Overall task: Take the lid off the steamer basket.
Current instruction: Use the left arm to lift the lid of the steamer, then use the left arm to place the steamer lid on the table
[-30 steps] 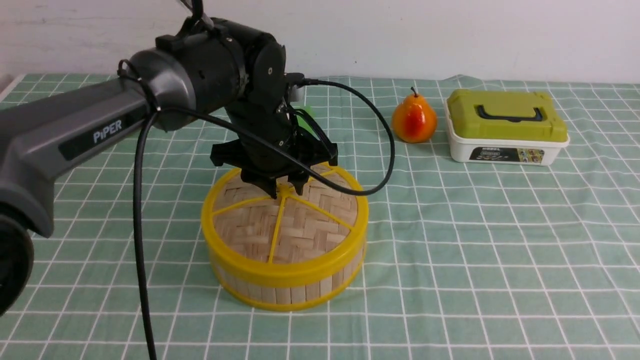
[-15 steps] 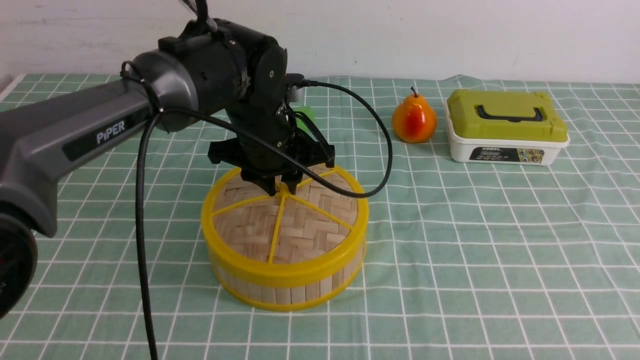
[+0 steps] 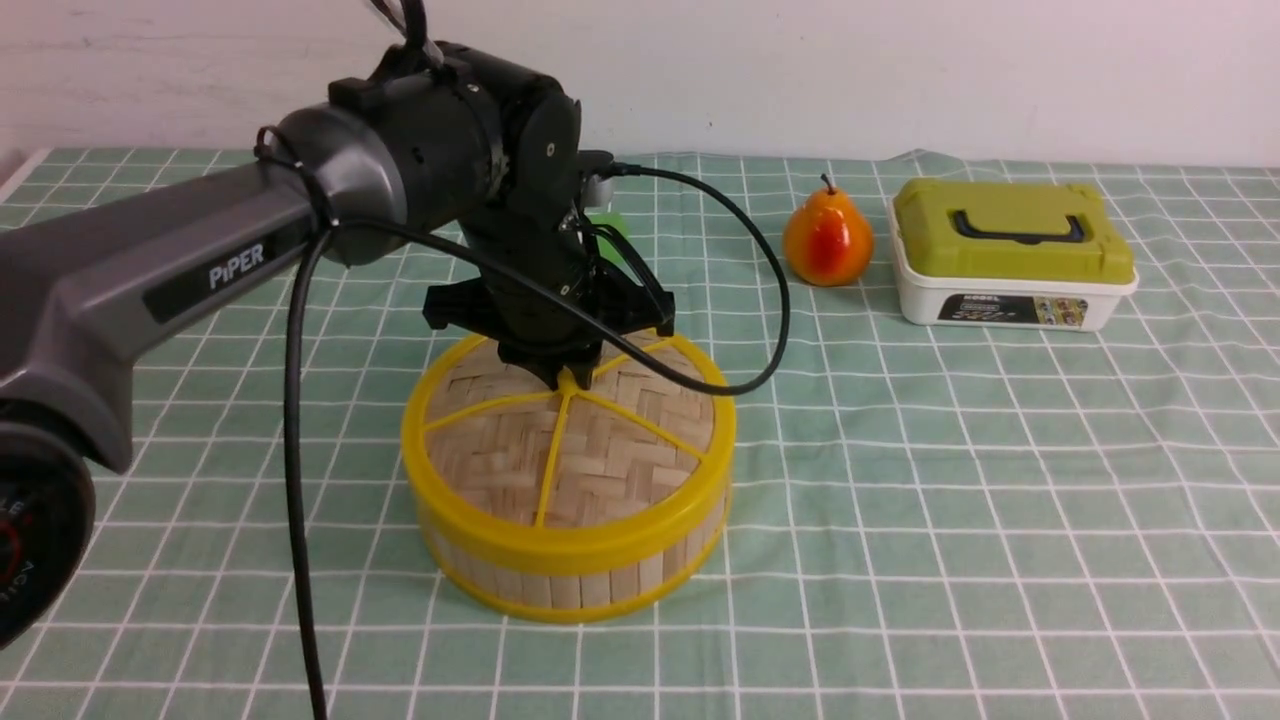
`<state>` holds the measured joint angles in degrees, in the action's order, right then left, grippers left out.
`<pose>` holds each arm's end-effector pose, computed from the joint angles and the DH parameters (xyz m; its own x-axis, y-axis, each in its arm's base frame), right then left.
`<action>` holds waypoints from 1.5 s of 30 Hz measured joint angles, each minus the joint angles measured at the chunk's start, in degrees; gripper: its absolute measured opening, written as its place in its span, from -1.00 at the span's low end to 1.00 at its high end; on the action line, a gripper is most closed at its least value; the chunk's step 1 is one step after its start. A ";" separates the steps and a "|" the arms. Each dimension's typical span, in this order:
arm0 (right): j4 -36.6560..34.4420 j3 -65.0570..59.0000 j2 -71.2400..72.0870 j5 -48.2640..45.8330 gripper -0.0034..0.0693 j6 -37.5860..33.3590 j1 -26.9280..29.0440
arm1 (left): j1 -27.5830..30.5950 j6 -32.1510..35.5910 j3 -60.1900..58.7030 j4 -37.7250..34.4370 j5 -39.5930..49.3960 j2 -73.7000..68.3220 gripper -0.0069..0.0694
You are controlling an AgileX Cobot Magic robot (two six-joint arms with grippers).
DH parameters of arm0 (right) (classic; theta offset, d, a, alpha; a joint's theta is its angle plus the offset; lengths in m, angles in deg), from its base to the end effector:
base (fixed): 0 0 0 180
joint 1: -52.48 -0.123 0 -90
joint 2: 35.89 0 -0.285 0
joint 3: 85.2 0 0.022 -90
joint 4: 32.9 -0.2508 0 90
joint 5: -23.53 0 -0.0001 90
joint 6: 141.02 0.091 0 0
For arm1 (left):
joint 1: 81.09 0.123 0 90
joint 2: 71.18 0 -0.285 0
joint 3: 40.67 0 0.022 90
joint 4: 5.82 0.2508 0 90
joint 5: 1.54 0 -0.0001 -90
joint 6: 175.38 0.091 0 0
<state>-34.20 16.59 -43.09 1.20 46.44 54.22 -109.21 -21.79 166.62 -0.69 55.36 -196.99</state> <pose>0.0521 -0.0008 0.1729 -0.2977 0.1597 -0.9412 0.0678 0.9870 0.1461 0.4053 -0.2088 0.2562 -0.9115 0.0344 -0.4099 0.0845 0.9909 -0.1049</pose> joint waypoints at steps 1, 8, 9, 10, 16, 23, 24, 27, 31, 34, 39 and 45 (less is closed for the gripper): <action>0.00 0.00 0.00 0.00 -0.24 0.00 0.00 | 0.00 0.00 0.00 0.05 0.12 0.00 -0.52; 0.00 0.00 0.00 0.00 -0.24 0.00 0.00 | 0.00 0.00 1.53 0.68 3.13 -0.31 -0.52; 0.00 0.00 0.00 0.00 -0.24 0.00 0.00 | 0.00 0.00 1.71 0.68 3.41 -0.32 -0.52; 0.00 0.00 0.00 0.00 -0.24 0.00 0.00 | 0.00 0.00 2.35 0.86 4.29 -0.53 -0.52; 0.00 0.00 0.00 0.00 -0.24 0.00 0.00 | 0.00 0.00 5.14 2.15 7.89 -0.89 -0.52; 0.00 0.00 0.00 0.00 -0.24 0.00 0.00 | 0.00 0.00 12.14 3.68 13.89 -0.89 -0.52; 0.00 0.00 0.00 0.00 -0.24 0.00 0.00 | 0.00 0.00 13.30 4.38 14.08 -0.89 -0.52; 0.00 0.00 0.00 0.00 -0.24 0.00 0.00 | 0.00 0.06 15.82 6.97 14.22 -0.58 -0.52; 0.00 0.00 0.00 0.00 -0.24 0.00 0.00 | 0.19 1.78 15.82 9.57 14.34 1.66 -0.52; 0.00 0.00 0.00 0.00 -0.24 0.00 0.00 | 1.30 3.12 14.45 10.22 14.29 4.32 -0.52; 0.00 0.00 0.00 0.00 -0.24 0.00 0.00 | 7.93 3.67 7.83 10.10 14.29 10.48 -0.52; 0.00 0.00 0.00 0.00 -0.24 0.00 0.00 | 19.35 2.77 -5.41 10.28 14.34 15.03 -0.52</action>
<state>-34.20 16.59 -43.09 1.20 46.44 54.22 -89.86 -19.02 161.21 9.59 69.70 -181.96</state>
